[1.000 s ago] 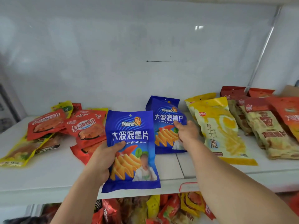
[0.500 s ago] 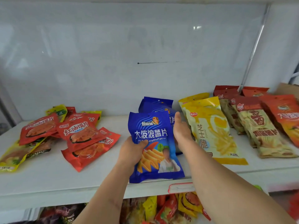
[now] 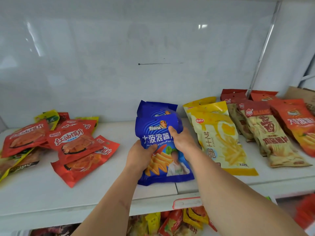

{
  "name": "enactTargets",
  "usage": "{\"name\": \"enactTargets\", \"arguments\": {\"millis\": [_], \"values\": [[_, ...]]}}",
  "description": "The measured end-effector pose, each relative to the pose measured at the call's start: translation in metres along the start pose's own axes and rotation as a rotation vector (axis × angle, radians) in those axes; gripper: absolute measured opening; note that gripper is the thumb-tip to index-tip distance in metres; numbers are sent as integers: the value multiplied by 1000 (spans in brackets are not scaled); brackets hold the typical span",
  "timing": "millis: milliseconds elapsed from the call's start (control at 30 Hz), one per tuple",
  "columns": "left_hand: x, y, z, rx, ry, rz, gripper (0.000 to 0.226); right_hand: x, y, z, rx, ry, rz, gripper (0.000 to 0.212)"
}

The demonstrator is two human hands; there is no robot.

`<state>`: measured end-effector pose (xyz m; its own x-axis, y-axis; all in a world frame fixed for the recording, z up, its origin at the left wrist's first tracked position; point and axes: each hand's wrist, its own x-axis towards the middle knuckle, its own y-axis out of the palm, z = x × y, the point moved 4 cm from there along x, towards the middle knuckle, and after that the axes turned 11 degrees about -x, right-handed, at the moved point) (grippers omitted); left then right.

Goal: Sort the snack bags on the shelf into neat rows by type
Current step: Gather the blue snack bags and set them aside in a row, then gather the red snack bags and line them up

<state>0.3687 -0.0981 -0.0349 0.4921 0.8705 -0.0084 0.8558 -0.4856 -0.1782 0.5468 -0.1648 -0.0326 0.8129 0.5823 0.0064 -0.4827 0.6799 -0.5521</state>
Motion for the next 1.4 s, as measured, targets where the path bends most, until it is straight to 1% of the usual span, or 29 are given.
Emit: {"name": "enactTargets", "arguments": {"millis": [133, 333, 467, 600, 700, 800, 900, 1067, 1133, 1200, 1267, 1300, 1400], "values": [[11, 2, 0, 1, -2, -4, 41, 14, 5, -1, 0, 25, -12, 59], [21, 8, -4, 25, 17, -41, 44, 25, 5, 1, -98, 19, -57, 59], [14, 4, -8, -38, 15, -93, 58, 17, -2, 12, -219, -4, -150, 69], [9, -3, -13, -78, 19, -117, 68, 4, -9, 30, -409, -64, -236, 88], [4, -10, -15, -67, -16, -111, 74, -7, -14, 43, -494, -105, -306, 83], [-3, -20, -19, -55, -16, -134, 67, -21, -13, 57, -545, -195, -343, 74], [-8, -39, -22, 64, 31, -199, 58, -35, -3, 78, -544, -336, -348, 67], [-16, -90, -28, 175, 103, -309, 41, -68, 35, 118, -487, -545, -259, 60], [-16, -116, -29, 201, 130, -365, 36, -83, 56, 130, -485, -587, -201, 58], [-14, -143, -29, 269, 160, -418, 34, -95, 78, 138, -506, -584, -129, 57], [-8, -170, -27, 373, 172, -456, 35, -105, 101, 141, -539, -526, -64, 58], [-5, -185, -23, 396, 149, -482, 39, -109, 111, 141, -564, -469, -41, 59], [5, -228, -8, 439, 19, -521, 59, -120, 137, 136, -589, -221, -6, 68]]}}
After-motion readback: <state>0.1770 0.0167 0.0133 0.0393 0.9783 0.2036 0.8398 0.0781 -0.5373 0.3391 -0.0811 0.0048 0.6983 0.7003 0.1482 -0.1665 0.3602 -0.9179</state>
